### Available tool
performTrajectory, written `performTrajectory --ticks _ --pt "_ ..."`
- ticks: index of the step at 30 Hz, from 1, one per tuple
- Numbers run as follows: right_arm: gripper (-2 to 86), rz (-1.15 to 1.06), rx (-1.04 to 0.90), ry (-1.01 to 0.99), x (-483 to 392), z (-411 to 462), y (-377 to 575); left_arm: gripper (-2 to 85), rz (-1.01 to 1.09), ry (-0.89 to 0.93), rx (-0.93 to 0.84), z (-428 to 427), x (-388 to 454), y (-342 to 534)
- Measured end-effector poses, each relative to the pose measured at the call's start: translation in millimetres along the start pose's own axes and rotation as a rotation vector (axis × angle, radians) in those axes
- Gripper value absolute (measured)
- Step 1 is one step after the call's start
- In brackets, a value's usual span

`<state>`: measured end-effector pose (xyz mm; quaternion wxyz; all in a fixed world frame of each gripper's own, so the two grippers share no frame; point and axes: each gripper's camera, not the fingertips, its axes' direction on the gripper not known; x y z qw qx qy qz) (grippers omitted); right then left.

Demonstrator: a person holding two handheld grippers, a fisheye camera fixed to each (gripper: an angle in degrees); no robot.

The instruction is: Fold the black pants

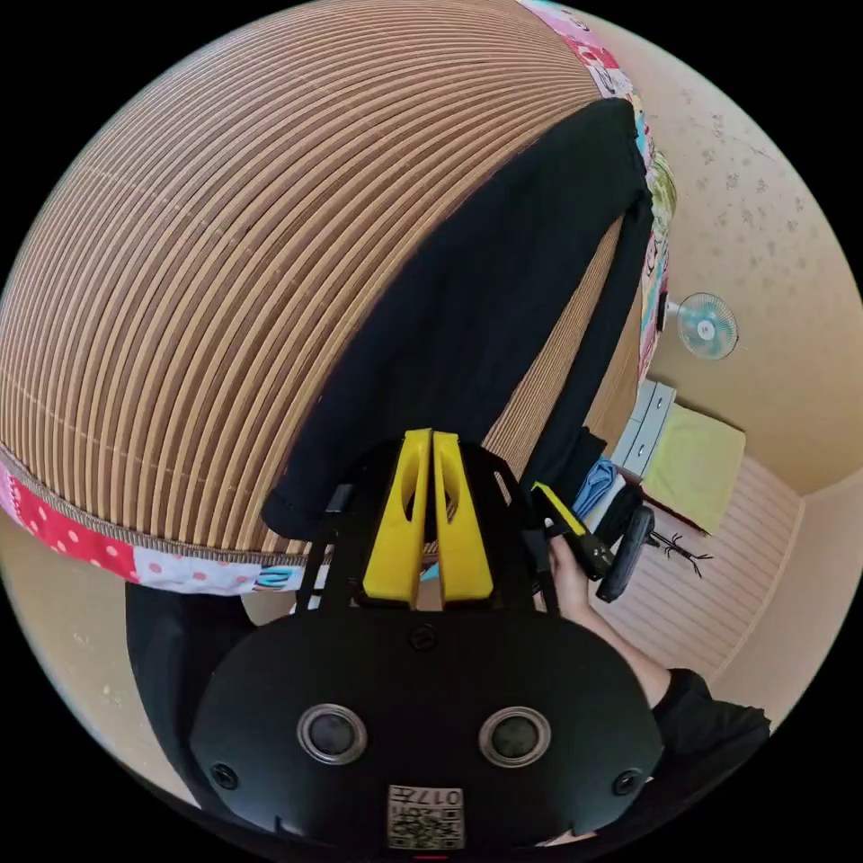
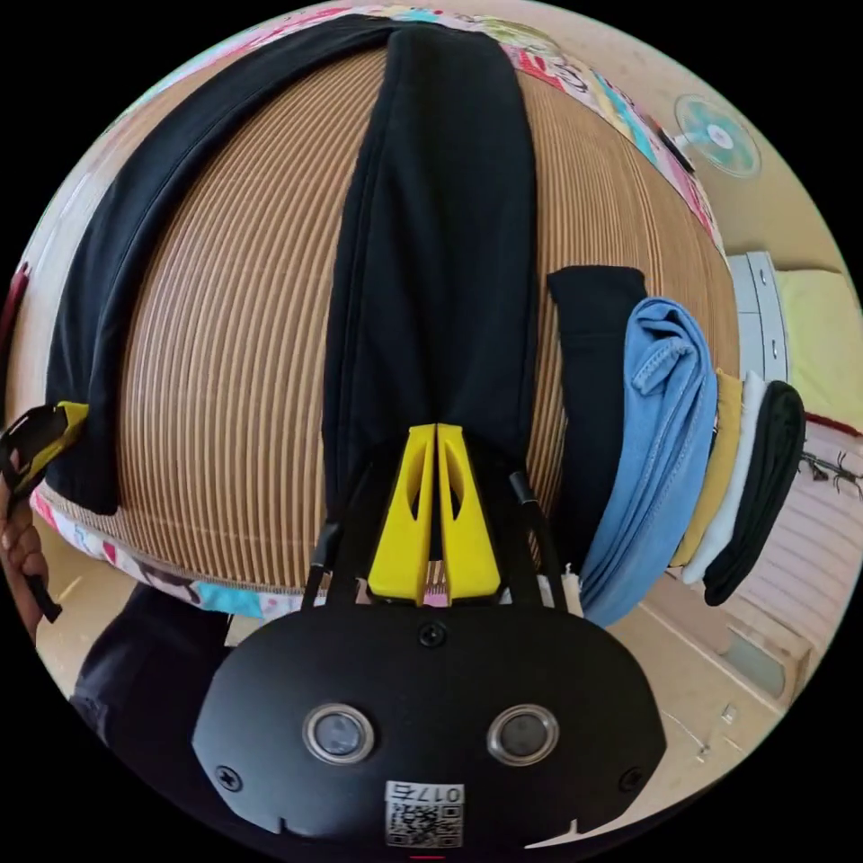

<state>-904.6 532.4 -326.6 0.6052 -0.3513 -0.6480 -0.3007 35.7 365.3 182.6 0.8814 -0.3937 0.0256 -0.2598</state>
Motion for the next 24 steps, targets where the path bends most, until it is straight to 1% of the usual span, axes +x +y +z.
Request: performTrajectory --ticks 1,2,3,4,5,6,8,9,11,13,14,15,16,18,20,21,22,23,24 --pt "0.5 0.010 -0.017 -0.082 8.1 -4.3 9.4 -1.0 0.030 -0.042 -0.017 -1.9 3.6 1.6" --pt "0.5 0.064 -0.051 -0.192 23.0 -5.7 16.9 -1.0 0.075 -0.114 -0.068 -4.3 10.7 1.6" --pt "0.5 0.101 -0.071 -0.250 31.0 -5.4 20.1 -1.0 0.095 -0.161 -0.131 -5.8 15.9 -2.6" --pt "0.4 0.169 -0.113 -0.335 44.3 -4.1 25.9 -1.0 0.099 -0.180 -0.167 -6.4 17.7 -5.6" --pt "0.4 0.196 -0.148 -0.383 51.3 -3.9 30.6 -0.9 0.105 -0.215 -0.234 -7.8 20.2 -11.6" --pt "0.4 0.191 -0.164 -0.386 52.1 -4.3 32.0 -0.9 0.106 -0.249 -0.290 -10.3 21.1 -16.8" --pt "0.5 0.060 -0.231 -0.307 44.0 -10.6 31.5 -0.9 0.071 -0.280 -0.344 -17.2 18.3 -21.9" --pt "0.5 0.013 -0.252 -0.277 40.4 -12.1 30.4 -0.9 0.041 -0.262 -0.334 -25.9 15.0 -22.4" --pt "0.5 -0.222 -0.344 -0.159 23.8 -17.9 28.2 -0.9 0.000 -0.201 -0.271 -43.0 8.7 -18.7" --pt "0.6 -0.396 -0.355 -0.077 16.0 -25.2 36.3 -0.9 -0.062 -0.130 -0.220 -56.5 -0.8 -10.5" --pt "0.7 -0.451 -0.323 -0.034 19.7 -31.8 43.9 -0.9 -0.100 -0.095 -0.201 -62.2 -7.5 -2.9" --pt "0.7 -0.453 -0.310 -0.023 24.3 -34.4 46.6 -0.9 -0.129 -0.078 -0.183 -66.8 -13.5 6.7" --pt "0.9 -0.403 -0.295 -0.016 38.9 -38.1 49.6 -0.9 -0.139 -0.077 -0.174 -68.8 -16.1 12.1" --pt "1.3 -0.257 -0.268 -0.075 71.3 -44.0 54.4 -0.9 -0.151 -0.089 -0.143 -74.6 -24.6 34.4" --pt "2.3 -0.011 -0.143 -0.261 129.3 -57.2 73.2 -0.9 -0.149 -0.111 -0.143 -75.6 -30.6 48.8" --pt "3.0 0.052 -0.113 -0.304 144.3 -58.8 79.2 -0.9 -0.150 -0.131 -0.168 -76.3 -35.1 52.6" --pt "4.5 0.179 -0.079 -0.358 172.6 -57.9 90.5 -0.9 -0.157 -0.143 -0.181 -78.2 -37.6 52.3" --pt "5.4 0.270 -0.081 -0.383 195.7 -52.5 98.6 -0.8 -0.168 -0.170 -0.175 -87.2 -40.3 49.7" --pt "5.8 0.297 -0.092 -0.393 205.3 -49.0 101.2 -0.8 -0.173 -0.186 -0.129 -101.5 -39.5 46.6"
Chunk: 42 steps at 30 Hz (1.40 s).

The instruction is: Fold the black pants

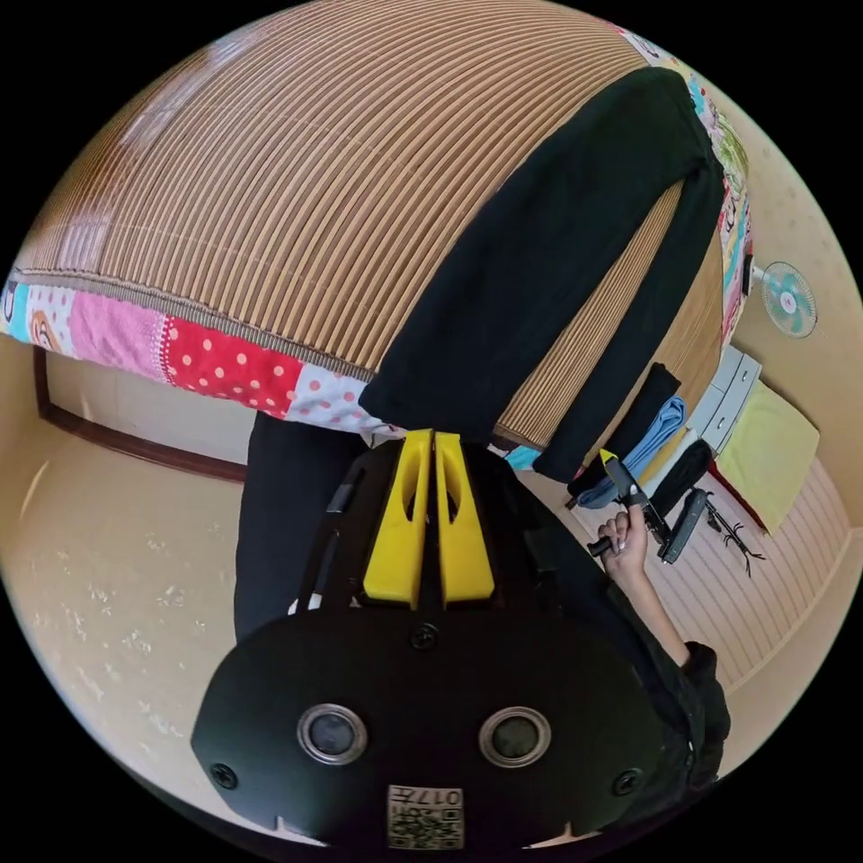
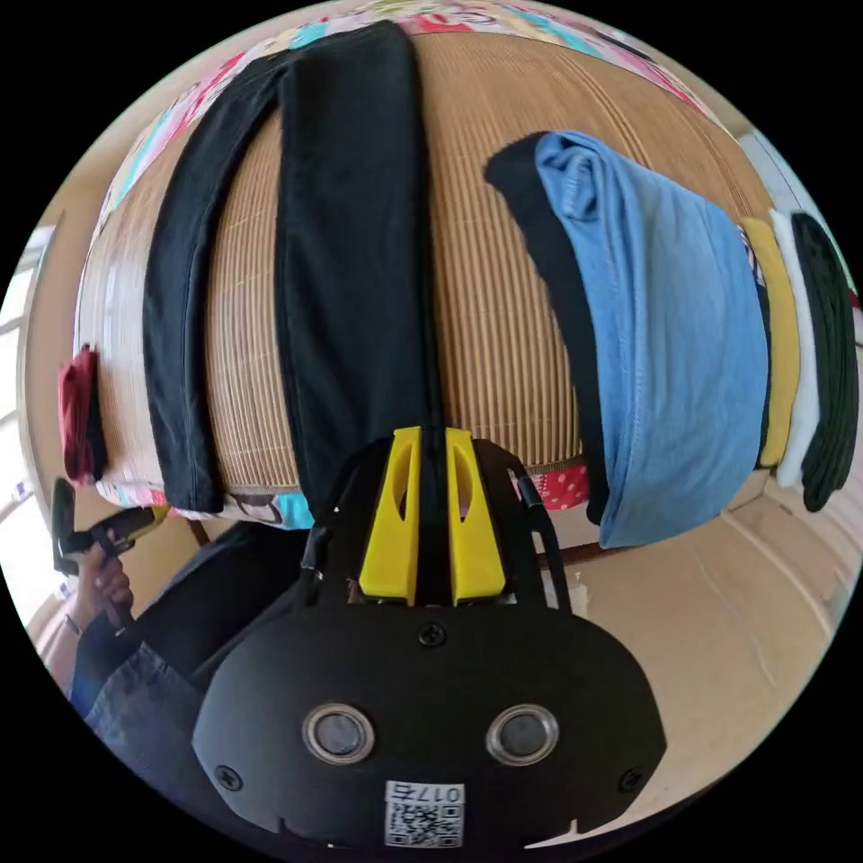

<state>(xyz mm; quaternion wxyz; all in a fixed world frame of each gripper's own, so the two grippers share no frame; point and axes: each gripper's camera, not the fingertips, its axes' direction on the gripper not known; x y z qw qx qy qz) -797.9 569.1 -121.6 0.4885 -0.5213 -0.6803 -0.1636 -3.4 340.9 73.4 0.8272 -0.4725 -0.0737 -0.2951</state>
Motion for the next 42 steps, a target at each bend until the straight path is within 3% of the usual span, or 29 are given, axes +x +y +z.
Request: performTrajectory --ticks 3,8,12,14,18,22,28,35,42 --pt "7.4 0.036 -0.039 -0.040 35.5 -1.3 -6.7 -0.8 -0.017 0.056 0.123 -29.1 4.1 1.7" --pt "9.3 -0.034 -0.095 -0.187 62.3 1.3 -11.1 -0.8 0.011 0.101 0.167 -23.4 31.1 12.6" --pt "7.8 -0.180 -0.082 -0.095 70.2 -6.8 2.8 -0.6 -0.116 0.294 0.185 -2.0 20.7 25.8" --pt "3.5 -0.322 -0.153 -0.189 72.4 -11.5 6.4 -0.6 -0.170 0.336 0.227 -1.7 10.2 33.6" --pt "1.7 -0.346 -0.167 -0.337 100.8 -33.6 9.3 -0.6 -0.141 0.237 0.253 2.5 3.0 46.8" --pt "1.0 -0.355 -0.119 -0.622 151.4 -62.3 34.0 -0.5 -0.103 0.163 0.204 25.4 0.3 58.3" --pt "0.9 -0.542 -0.057 -0.705 180.5 -114.1 61.3 0.2 -0.190 0.310 0.348 30.9 -26.1 80.0" --pt "0.9 -0.897 -0.100 -0.640 136.3 -157.4 78.1 4.8 0.228 -0.029 0.176 51.0 70.8 49.3" --pt "0.9 -0.935 -0.134 -0.650 127.8 -160.5 97.2 7.7 0.426 0.022 0.080 101.7 161.9 50.4"
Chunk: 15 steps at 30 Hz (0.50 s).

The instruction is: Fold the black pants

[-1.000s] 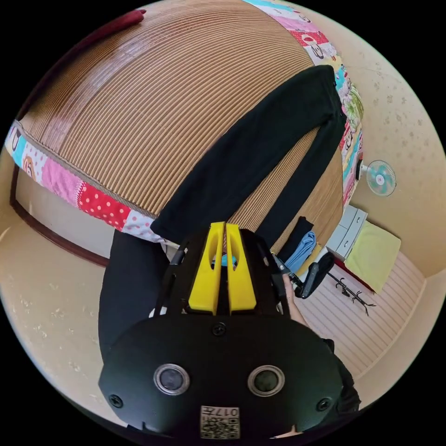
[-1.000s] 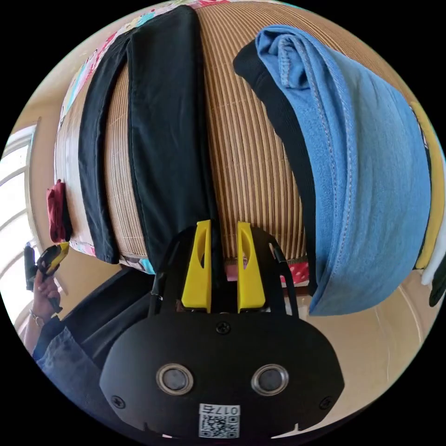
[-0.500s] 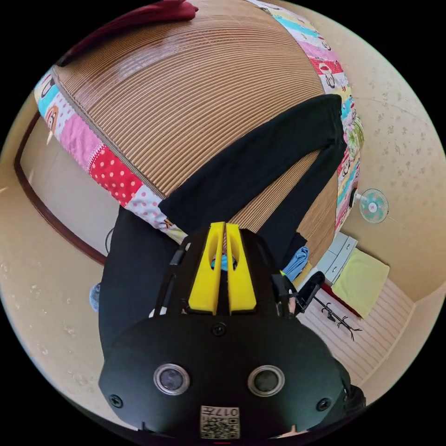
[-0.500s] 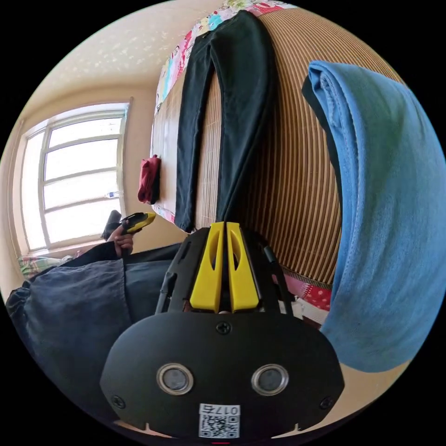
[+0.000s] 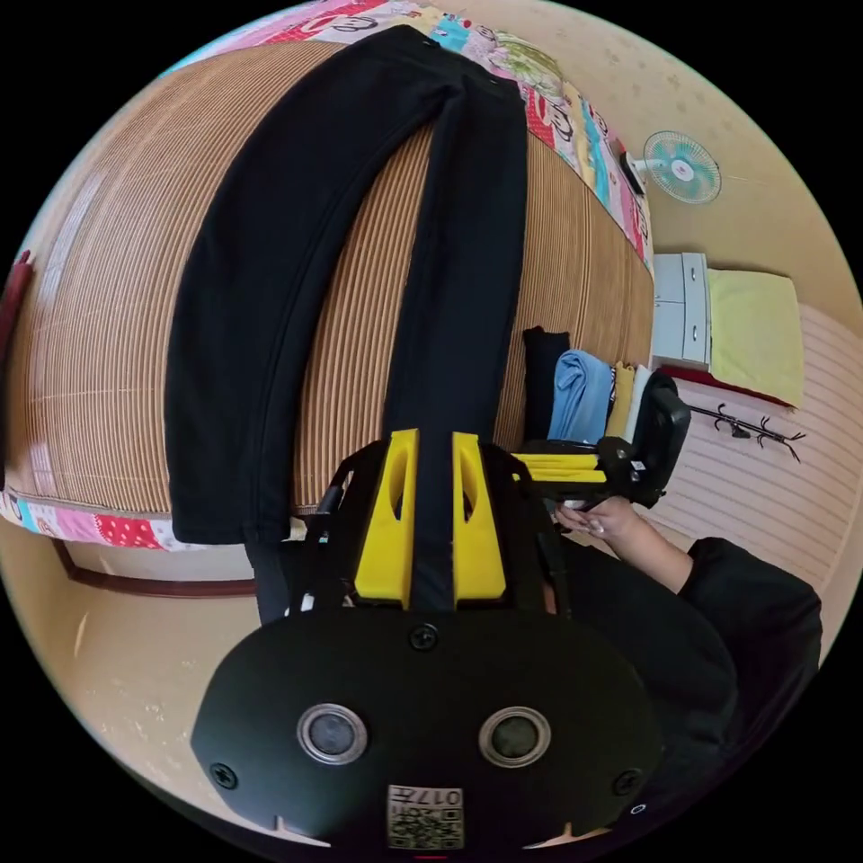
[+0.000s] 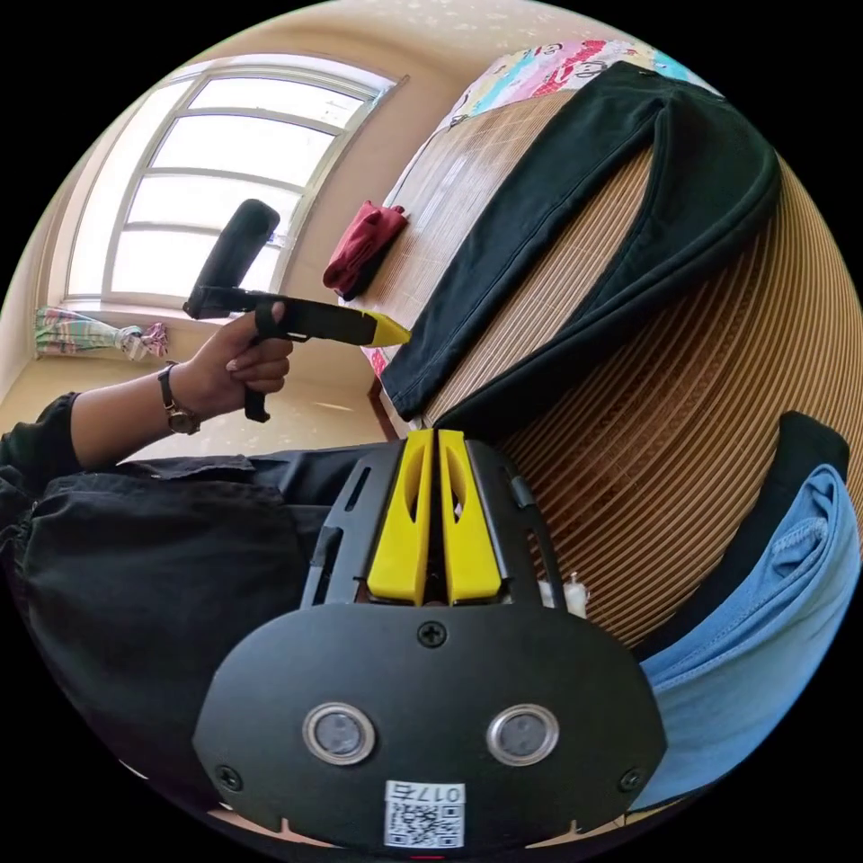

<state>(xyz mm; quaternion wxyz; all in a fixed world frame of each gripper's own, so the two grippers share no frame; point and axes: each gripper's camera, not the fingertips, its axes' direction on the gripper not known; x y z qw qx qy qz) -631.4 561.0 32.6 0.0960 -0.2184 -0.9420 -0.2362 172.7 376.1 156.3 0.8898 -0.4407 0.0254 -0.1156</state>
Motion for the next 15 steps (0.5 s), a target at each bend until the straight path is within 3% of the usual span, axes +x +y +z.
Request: performTrajectory --ticks 11,15 --pt "0.9 0.005 0.066 -0.088 -20.8 -20.8 9.1 12.3 0.189 -0.230 -0.213 28.7 42.3 -27.9" --pt "0.9 0.010 0.055 -0.117 -31.3 -19.3 -2.5 7.2 0.167 -0.339 -0.269 34.3 25.1 -21.7"
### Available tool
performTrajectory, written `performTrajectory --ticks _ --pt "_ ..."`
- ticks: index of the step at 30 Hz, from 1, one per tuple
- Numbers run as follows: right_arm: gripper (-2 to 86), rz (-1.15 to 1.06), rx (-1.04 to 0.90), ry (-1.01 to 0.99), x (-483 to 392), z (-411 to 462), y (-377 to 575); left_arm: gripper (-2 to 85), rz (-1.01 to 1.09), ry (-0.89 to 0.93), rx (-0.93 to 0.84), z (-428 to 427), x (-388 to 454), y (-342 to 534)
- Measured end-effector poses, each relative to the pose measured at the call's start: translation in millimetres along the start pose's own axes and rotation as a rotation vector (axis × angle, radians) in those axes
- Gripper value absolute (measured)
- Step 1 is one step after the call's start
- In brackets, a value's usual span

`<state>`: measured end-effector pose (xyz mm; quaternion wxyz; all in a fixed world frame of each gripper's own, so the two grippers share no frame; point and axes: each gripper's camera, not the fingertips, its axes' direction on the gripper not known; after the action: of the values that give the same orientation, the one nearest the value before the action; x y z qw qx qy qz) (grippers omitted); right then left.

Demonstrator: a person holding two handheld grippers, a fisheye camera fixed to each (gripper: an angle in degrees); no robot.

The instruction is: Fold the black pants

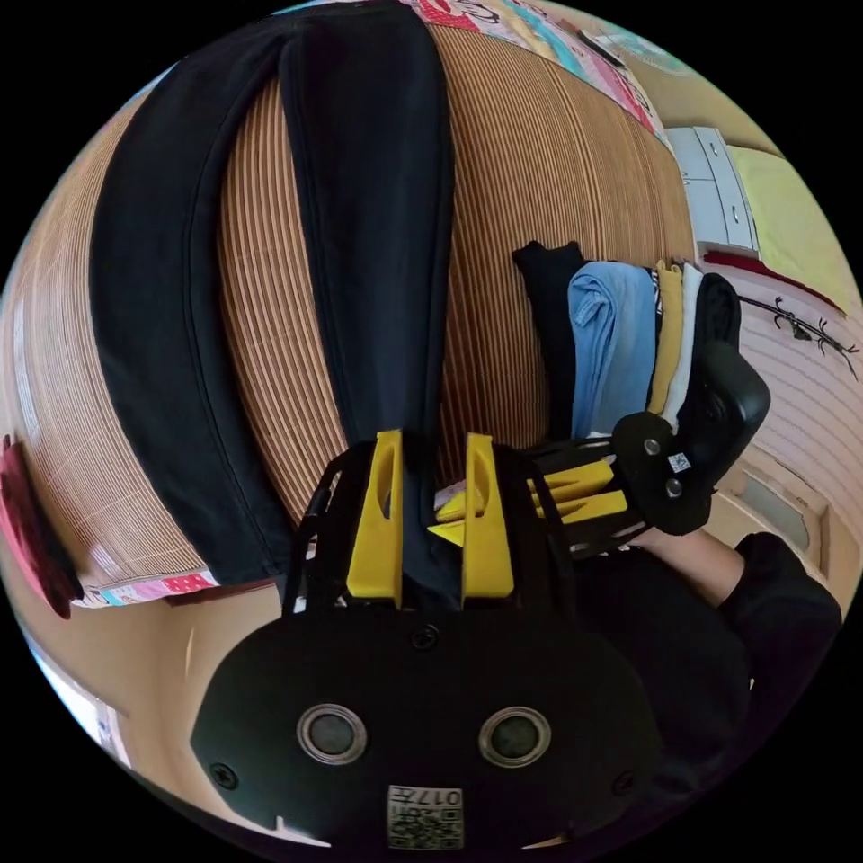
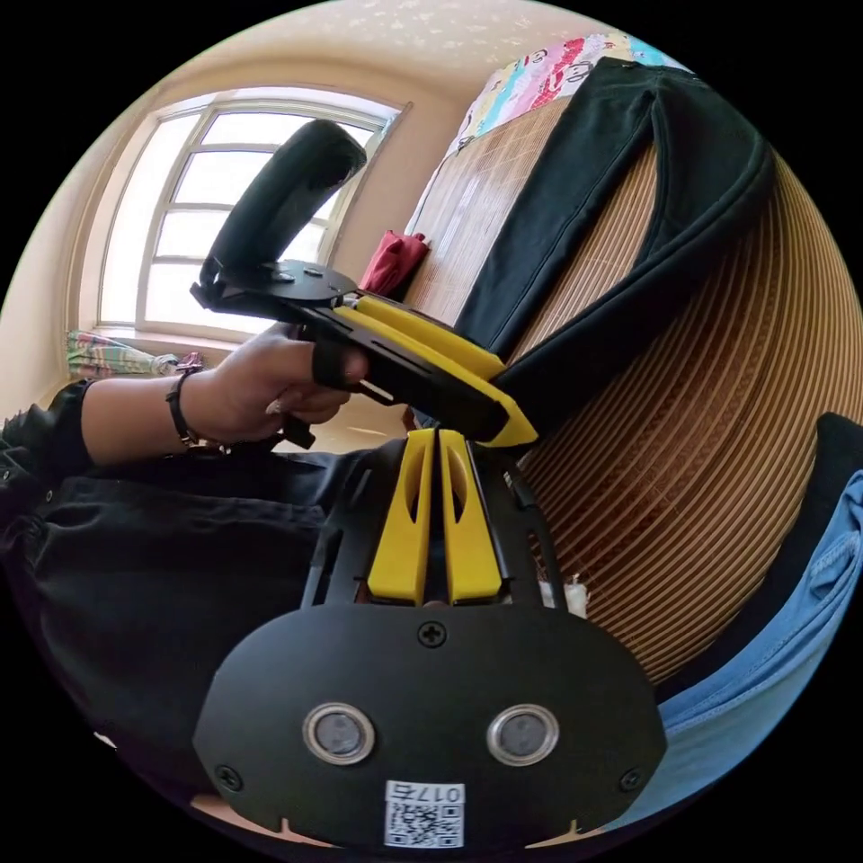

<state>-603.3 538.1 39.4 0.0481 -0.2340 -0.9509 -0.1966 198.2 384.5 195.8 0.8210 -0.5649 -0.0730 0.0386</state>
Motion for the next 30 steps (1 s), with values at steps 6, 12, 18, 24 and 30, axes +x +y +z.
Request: performTrajectory --ticks 6,12,18,24,30 --pt "1.0 0.004 -0.042 -0.047 -1.4 -8.5 -14.8 2.5 -0.010 0.239 0.133 -18.8 -57.2 40.1" --pt "0.6 0.023 0.109 -0.273 25.4 -74.6 -33.2 1.5 0.038 0.683 0.292 -53.1 -136.8 81.9" --pt "2.5 0.143 0.275 -0.222 48.7 -128.3 -93.8 1.8 0.029 0.873 0.407 -74.9 -226.9 116.8" --pt "6.2 0.250 0.414 -0.206 77.6 -144.0 -200.6 2.1 -0.073 0.678 0.480 -71.2 -296.9 138.3" --pt "9.6 0.451 0.608 -0.175 135.2 -146.0 -307.3 1.9 -0.142 0.343 0.458 -55.5 -316.8 125.5"
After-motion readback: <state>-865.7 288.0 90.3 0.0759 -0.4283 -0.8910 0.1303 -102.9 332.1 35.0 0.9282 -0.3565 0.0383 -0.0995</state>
